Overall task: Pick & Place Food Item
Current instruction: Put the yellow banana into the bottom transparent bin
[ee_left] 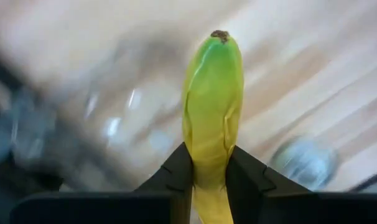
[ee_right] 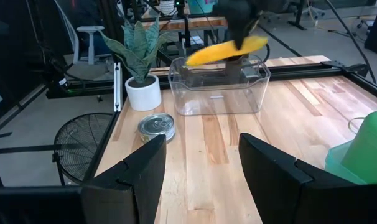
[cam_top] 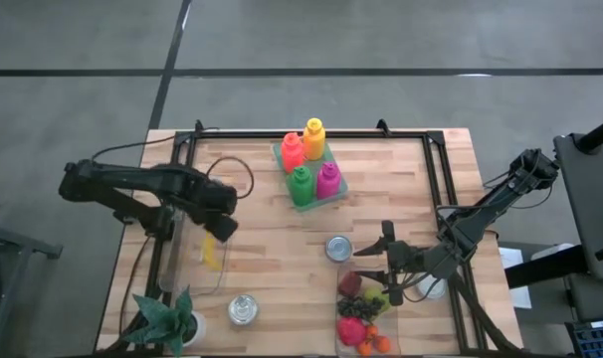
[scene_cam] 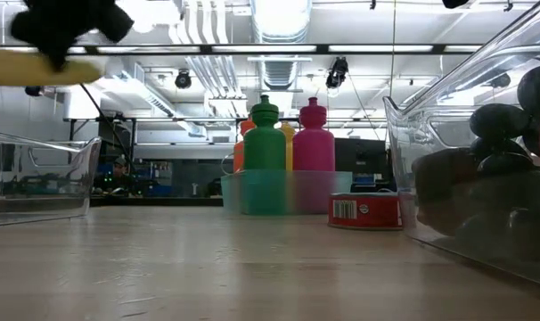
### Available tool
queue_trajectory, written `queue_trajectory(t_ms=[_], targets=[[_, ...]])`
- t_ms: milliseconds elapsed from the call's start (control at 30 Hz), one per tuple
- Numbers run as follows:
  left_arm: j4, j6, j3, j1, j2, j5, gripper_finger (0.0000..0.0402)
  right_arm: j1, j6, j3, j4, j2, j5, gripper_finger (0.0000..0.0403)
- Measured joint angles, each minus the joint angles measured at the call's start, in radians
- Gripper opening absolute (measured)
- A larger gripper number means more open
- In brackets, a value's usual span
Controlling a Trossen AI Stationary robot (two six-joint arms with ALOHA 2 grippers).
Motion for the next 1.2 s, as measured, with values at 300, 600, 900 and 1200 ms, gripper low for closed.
queue_trajectory(t_ms=[300,600,900,1200], targets=[[0.476,0.220,0.097,-0.143,-0.006,-0.263,0.0067,0.000,0.000,0.000,0.000,0.000,0.000,0.0199],[1.109,0.654,-0.052,-0.293,-0.006,-0.323,0.0067,0.001,0.000,0.000,0.000,0.000,0.000,0.0199],[2.124,0.868,-0.408,-0.344,0.055,-0.252,0.0067,0.001,0.000,0.000,0.000,0.000,0.000,0.0199],[2.687,0.960,-0.448,-0.344,0.365,-0.266,0.0067,0.001,0.000,0.000,0.000,0.000,0.000,0.0199]])
